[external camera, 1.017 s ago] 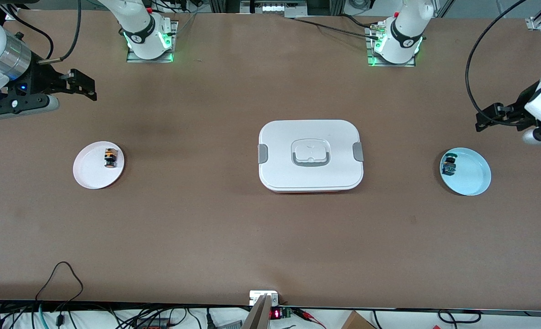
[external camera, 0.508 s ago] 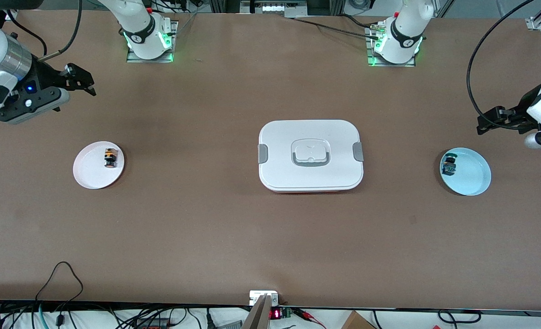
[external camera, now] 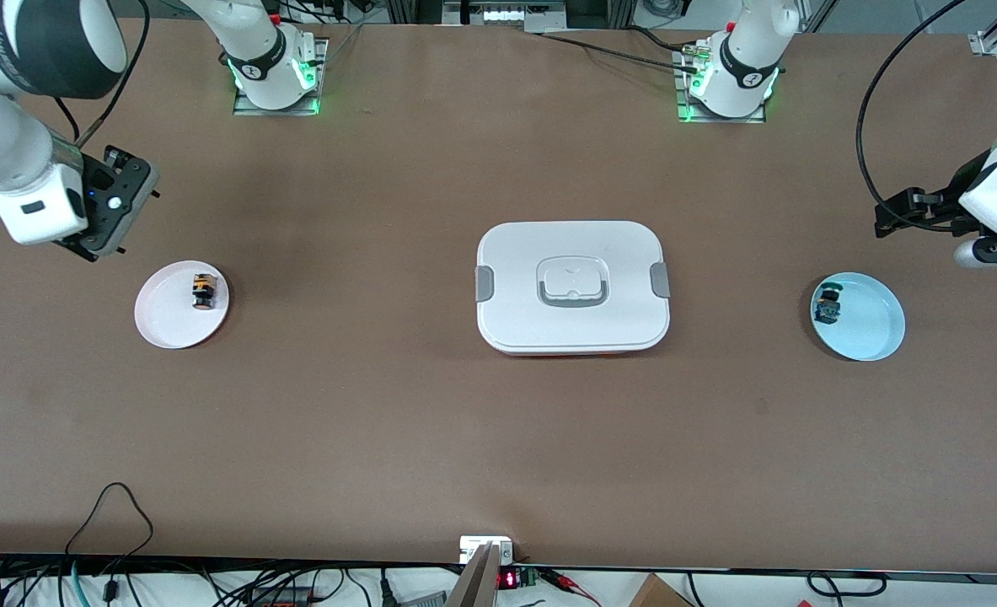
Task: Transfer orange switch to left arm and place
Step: 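Move the right gripper down over the orange switch on the white plate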
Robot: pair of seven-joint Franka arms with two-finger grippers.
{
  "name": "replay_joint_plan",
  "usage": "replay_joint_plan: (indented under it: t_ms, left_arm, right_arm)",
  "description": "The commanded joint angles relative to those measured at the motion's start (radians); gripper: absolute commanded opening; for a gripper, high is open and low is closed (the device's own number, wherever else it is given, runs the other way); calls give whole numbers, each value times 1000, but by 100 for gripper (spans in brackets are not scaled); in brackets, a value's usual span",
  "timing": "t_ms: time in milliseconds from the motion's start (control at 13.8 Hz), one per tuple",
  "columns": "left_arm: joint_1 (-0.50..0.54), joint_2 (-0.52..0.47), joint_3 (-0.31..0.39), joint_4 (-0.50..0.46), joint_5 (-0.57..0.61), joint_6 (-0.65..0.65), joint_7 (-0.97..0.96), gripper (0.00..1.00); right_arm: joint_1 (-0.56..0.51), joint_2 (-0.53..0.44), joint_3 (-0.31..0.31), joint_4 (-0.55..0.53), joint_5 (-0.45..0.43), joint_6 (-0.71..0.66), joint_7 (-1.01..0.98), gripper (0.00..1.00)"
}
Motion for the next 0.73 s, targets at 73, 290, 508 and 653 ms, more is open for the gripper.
replay_joint_plan:
  t_ms: [73,290,508,653]
  left_arm:
    - [4,26,3,36,11,-19,2,100]
    - [-3,81,4,125,29,-27,-3,100]
    - [-3,83,3,128,27,-27,-4,100]
    - [-3,84,3,128,27,-27,-6,100]
  right_arm:
    - [-14,20,4,-114,-21,120,-274,100]
    - [-54,66,4,-208,-21,260,-417,100]
    - [-108,135,4,-265,-21,395,-548,100]
    - [-140,198,4,-268,-15,459,-633,100]
